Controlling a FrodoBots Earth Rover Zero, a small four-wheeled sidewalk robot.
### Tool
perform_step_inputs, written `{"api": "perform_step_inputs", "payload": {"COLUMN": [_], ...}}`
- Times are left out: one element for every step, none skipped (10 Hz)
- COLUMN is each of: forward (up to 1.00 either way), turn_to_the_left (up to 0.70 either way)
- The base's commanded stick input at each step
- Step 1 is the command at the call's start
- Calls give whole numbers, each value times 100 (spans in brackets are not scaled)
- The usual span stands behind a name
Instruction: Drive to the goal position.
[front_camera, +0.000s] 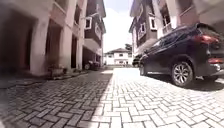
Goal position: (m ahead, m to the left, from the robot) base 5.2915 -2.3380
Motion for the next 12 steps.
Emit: {"api": "perform_step_inputs", "payload": {"forward": [84,85,85,85,85,85,85,85,85,85,85,85], "turn_to_the_left": [-15,-9,-2,0,0,0,0,0,0,0,0,0]}}
